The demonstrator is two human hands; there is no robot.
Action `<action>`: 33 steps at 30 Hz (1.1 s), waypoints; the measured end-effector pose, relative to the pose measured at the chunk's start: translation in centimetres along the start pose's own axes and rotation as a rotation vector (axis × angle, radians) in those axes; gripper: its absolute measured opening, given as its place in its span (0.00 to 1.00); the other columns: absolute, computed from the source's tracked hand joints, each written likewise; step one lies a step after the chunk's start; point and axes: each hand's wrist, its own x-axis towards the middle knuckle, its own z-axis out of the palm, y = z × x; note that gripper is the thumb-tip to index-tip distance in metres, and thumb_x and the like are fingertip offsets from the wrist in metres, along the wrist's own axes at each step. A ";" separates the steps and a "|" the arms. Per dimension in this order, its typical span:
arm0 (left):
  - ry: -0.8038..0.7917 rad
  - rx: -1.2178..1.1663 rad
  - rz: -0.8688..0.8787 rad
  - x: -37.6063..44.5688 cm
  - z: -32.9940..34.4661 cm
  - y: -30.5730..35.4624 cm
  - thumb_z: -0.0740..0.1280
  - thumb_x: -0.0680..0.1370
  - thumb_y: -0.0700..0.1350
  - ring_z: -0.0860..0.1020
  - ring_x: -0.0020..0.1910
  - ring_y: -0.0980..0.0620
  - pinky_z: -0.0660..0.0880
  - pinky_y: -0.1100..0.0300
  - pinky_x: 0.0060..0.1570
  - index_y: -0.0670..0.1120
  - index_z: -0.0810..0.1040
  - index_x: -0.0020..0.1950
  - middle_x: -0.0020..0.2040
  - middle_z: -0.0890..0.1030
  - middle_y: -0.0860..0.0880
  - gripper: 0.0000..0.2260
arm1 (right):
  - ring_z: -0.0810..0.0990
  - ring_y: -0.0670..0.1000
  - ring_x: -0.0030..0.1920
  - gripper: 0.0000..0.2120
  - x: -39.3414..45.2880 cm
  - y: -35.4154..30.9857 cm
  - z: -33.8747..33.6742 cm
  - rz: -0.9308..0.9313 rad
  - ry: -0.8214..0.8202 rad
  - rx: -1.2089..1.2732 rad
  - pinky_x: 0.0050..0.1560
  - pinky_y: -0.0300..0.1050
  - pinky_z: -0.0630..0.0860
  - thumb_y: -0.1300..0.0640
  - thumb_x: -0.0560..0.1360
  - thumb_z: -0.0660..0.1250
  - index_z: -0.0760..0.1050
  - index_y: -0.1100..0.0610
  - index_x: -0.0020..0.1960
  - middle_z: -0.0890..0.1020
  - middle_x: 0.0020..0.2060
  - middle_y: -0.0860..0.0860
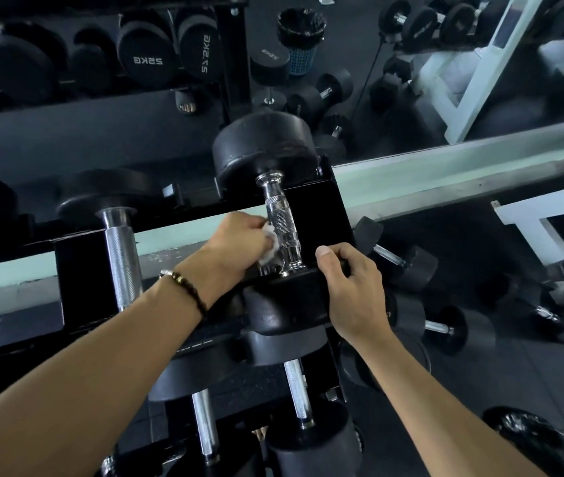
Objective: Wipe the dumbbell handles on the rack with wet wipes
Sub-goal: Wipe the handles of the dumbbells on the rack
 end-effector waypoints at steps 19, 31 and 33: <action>-0.291 -0.107 -0.151 -0.3 0.0 -0.5 0.52 0.71 0.19 0.75 0.28 0.56 0.73 0.68 0.28 0.41 0.77 0.33 0.27 0.76 0.49 0.22 | 0.77 0.44 0.37 0.19 -0.1 -0.2 -0.1 -0.012 0.002 0.013 0.40 0.42 0.69 0.37 0.73 0.57 0.78 0.50 0.38 0.80 0.33 0.44; -0.192 -0.187 -0.137 0.7 0.0 0.1 0.53 0.71 0.19 0.76 0.28 0.52 0.74 0.65 0.27 0.40 0.78 0.35 0.31 0.75 0.44 0.21 | 0.78 0.46 0.39 0.20 0.1 0.4 -0.1 -0.020 -0.002 0.013 0.42 0.43 0.71 0.35 0.72 0.56 0.77 0.49 0.39 0.79 0.33 0.45; -0.043 -0.344 -0.047 1.5 0.0 1.0 0.53 0.69 0.18 0.80 0.35 0.48 0.80 0.58 0.36 0.37 0.78 0.41 0.34 0.79 0.43 0.20 | 0.78 0.45 0.41 0.19 0.1 0.5 -0.1 -0.006 0.006 0.007 0.46 0.47 0.74 0.35 0.72 0.57 0.77 0.47 0.40 0.79 0.35 0.43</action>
